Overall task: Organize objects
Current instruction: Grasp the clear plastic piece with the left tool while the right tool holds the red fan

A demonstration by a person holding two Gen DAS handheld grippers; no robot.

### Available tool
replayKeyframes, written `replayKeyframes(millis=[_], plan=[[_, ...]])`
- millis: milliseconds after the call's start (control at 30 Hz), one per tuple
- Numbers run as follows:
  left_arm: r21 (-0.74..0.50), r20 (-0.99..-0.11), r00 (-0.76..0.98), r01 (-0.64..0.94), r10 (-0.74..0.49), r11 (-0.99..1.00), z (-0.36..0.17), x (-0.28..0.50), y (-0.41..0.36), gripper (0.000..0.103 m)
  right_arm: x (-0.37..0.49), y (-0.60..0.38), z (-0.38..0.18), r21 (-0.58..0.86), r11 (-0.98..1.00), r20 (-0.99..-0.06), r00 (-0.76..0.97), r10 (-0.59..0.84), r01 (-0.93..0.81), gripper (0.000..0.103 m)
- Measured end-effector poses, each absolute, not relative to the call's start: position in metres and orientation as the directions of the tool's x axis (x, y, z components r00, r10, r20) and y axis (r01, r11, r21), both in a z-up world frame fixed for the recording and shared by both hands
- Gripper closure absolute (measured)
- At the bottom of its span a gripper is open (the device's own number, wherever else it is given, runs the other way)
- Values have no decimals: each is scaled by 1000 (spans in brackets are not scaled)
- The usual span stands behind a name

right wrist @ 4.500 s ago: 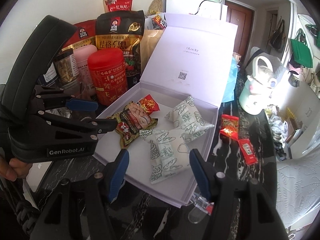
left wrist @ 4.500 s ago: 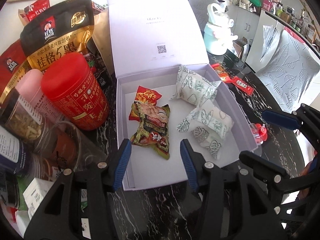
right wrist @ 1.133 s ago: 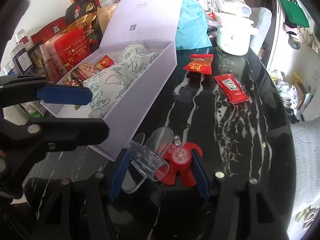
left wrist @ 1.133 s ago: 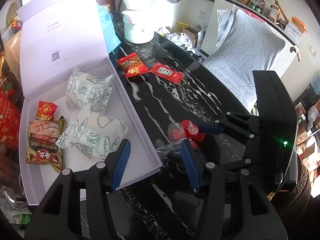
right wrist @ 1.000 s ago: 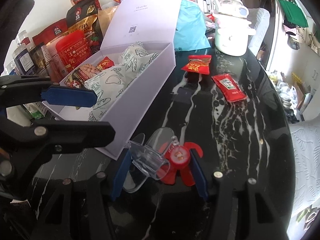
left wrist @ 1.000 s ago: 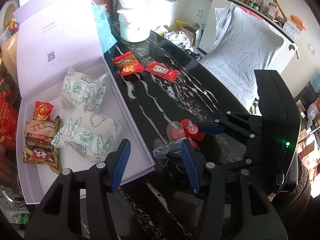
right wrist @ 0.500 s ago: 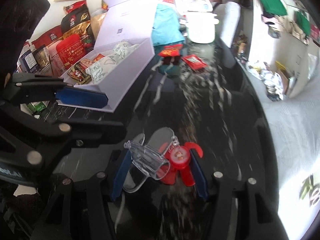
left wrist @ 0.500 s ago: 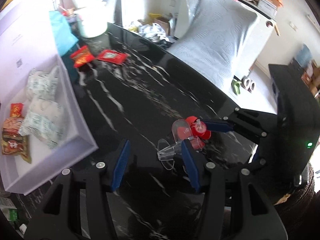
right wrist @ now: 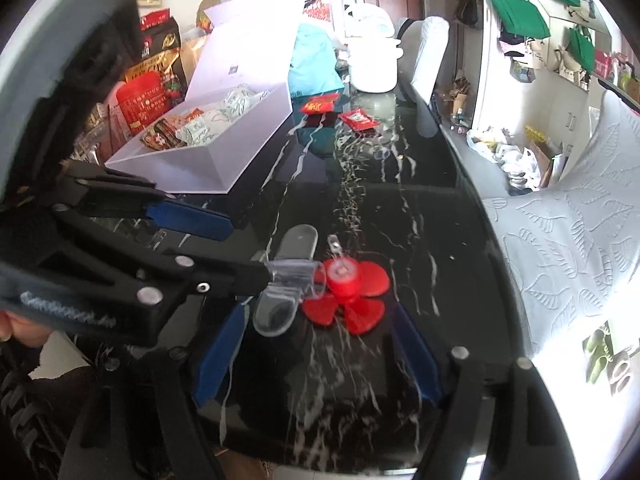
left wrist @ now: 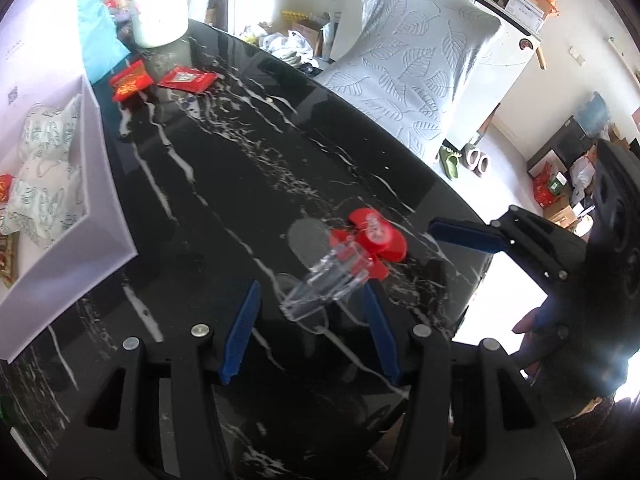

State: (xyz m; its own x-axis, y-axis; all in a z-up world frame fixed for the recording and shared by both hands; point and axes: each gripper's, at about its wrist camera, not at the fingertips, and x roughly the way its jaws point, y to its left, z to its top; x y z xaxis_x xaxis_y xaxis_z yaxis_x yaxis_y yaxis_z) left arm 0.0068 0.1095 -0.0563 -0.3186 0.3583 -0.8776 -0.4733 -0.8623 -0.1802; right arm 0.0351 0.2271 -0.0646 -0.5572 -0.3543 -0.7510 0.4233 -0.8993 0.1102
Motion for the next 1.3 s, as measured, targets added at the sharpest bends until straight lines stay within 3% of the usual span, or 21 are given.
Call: replayKeyframes(millis=[400,900,1167,1300], plan=[[-127,-884,-337,-496,325,-859,-67,8,129,43,46,256,-65,63,-936,-756,-595,-272,347,25],[-153,-882,-335,-459,331,-875,-66,-6,99,43,25,242,-70,117,-922,-725,-602,-334,370,26],[-156,-889,-320,-461,328,-873,-71,-18,101,43,11,239,-75,132,-916,-727,-591,-350,380,52],[-164,-888,-311,-475,339,-865,-74,-19,102,43,9,234,-80,122,-909,-735,-579,-352,398,55]])
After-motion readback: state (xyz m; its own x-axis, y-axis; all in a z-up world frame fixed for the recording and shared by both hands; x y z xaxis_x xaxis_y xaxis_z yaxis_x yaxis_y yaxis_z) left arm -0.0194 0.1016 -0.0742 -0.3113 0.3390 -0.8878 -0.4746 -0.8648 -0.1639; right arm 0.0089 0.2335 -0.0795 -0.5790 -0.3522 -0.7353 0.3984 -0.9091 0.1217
